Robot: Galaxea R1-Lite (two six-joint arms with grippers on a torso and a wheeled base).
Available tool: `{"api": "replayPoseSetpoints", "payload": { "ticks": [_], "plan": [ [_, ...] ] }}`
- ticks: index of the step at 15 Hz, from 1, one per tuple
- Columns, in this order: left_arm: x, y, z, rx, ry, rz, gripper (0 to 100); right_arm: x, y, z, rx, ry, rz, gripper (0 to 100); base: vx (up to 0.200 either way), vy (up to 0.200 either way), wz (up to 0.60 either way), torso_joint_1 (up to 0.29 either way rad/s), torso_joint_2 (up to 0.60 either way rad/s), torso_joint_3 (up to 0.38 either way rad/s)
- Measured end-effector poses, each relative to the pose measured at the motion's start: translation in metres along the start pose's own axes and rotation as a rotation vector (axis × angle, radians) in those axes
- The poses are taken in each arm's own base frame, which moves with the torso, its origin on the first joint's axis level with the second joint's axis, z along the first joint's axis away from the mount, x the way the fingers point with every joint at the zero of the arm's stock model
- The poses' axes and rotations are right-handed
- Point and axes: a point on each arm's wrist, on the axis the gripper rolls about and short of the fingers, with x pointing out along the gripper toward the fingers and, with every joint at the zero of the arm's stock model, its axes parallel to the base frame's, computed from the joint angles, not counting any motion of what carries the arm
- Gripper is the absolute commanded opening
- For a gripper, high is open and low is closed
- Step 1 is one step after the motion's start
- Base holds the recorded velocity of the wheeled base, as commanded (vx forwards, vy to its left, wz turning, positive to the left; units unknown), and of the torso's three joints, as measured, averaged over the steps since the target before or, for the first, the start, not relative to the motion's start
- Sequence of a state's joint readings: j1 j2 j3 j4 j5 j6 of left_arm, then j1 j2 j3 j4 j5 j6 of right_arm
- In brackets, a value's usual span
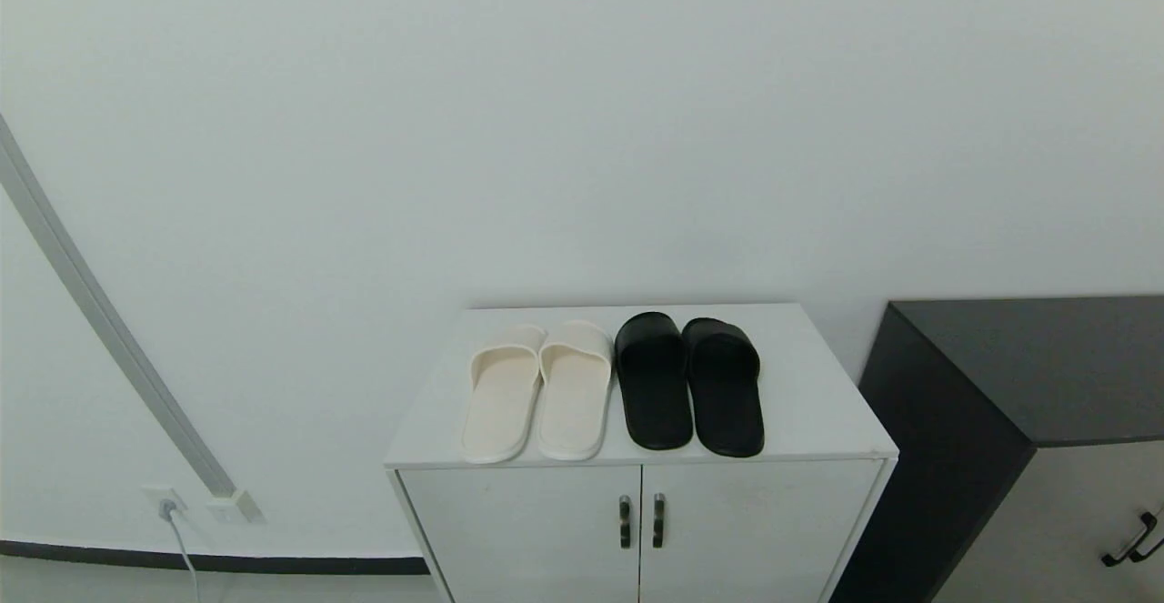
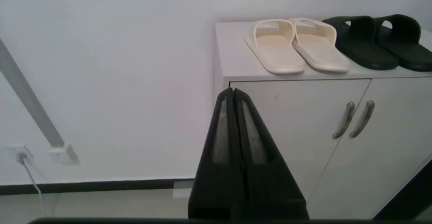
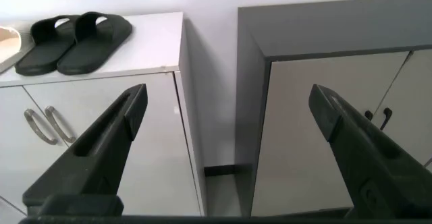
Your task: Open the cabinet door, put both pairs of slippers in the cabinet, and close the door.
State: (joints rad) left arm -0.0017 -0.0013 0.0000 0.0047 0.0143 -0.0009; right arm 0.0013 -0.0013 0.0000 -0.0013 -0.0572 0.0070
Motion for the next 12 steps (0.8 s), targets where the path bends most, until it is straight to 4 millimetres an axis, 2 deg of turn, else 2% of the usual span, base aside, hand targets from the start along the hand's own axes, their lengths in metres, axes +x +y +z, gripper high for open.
{"api": "replayPoseSetpoints", "payload": {
  "ticks": [4,7,9,12],
  "plan": [
    [0.000,0.000,0.000,0.000,0.000,-0.002,0,-0.001,0.000,0.004,-0.012,-0.014,0.000,100,0.000,0.000,0.00,0.000,0.00,0.000],
    [0.000,0.000,0.000,0.000,0.000,-0.002,0,-0.005,0.000,0.045,0.053,-0.017,0.032,100,0.000,0.000,0.00,0.000,0.00,0.000],
    [0.000,0.000,0.000,0.000,-0.001,-0.003,0,0.008,0.002,0.056,0.036,0.097,0.100,100,0.000,0.000,0.00,0.000,0.00,0.000],
    [0.000,0.000,0.000,0.000,-0.002,-0.003,0,0.040,0.007,0.061,0.027,0.219,0.189,100,0.000,0.000,0.00,0.000,0.00,0.000]
  ]
}}
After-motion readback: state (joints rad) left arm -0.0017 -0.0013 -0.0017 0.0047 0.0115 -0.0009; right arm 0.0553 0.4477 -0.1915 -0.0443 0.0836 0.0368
